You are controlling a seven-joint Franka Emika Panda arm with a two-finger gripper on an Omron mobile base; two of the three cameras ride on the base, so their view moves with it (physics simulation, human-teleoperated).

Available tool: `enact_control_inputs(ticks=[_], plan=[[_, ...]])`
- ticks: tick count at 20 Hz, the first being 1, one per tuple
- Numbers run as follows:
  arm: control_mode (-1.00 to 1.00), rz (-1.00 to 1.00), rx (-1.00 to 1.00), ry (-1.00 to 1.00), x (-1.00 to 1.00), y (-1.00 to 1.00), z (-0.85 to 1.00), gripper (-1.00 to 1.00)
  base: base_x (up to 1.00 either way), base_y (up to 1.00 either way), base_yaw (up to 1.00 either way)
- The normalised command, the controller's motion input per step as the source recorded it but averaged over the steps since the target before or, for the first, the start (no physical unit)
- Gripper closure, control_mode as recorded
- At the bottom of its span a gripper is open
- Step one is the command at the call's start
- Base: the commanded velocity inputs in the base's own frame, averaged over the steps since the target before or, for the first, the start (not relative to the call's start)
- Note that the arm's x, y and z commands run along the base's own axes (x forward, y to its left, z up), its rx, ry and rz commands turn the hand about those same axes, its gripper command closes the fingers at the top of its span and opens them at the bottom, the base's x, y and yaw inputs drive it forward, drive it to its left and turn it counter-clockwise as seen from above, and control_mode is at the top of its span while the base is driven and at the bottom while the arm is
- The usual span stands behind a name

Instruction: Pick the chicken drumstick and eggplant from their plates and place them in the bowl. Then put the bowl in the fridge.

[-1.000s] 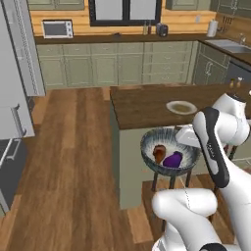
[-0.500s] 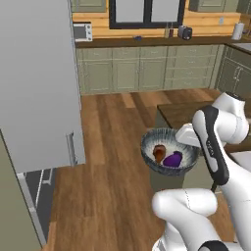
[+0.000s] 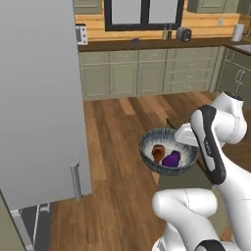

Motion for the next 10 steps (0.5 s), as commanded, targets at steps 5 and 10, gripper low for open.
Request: enact_control_inputs(ticks=[5,10], plan=[[1.0,0.0,0.0,0.0,0.0,0.0,0.0,1.0,0.88,-0.04,-0.01],[1.0,0.0,0.0,0.0,0.0,0.0,0.0,1.0,0.92,-0.03,0.0]])
